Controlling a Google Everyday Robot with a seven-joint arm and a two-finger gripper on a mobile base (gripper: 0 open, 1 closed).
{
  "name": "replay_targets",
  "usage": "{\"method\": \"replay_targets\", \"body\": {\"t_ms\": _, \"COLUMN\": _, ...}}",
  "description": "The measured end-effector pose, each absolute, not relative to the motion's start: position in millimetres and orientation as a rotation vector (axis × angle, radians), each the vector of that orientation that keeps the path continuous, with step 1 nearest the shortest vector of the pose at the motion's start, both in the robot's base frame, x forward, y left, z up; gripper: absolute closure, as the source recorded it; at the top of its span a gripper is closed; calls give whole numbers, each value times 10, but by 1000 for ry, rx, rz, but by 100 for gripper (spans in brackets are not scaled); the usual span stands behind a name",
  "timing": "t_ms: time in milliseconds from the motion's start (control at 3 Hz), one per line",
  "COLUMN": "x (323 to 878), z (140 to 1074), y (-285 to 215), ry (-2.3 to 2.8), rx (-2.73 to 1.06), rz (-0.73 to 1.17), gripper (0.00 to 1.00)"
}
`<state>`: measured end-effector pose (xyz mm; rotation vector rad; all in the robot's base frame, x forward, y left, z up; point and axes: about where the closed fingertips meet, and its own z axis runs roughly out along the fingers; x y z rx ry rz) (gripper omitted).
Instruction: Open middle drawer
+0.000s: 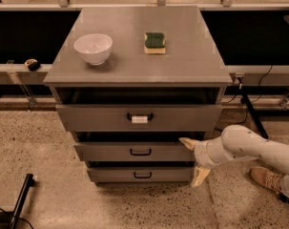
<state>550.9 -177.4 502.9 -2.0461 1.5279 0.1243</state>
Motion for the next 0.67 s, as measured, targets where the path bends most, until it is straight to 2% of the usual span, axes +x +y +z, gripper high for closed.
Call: {"method": "replay_targets", "body": {"t_ms": 667, "x": 5948, "z": 4805, "y": -1841, "ry": 1636, "rx": -1981, "rz": 28, "gripper": 0}}
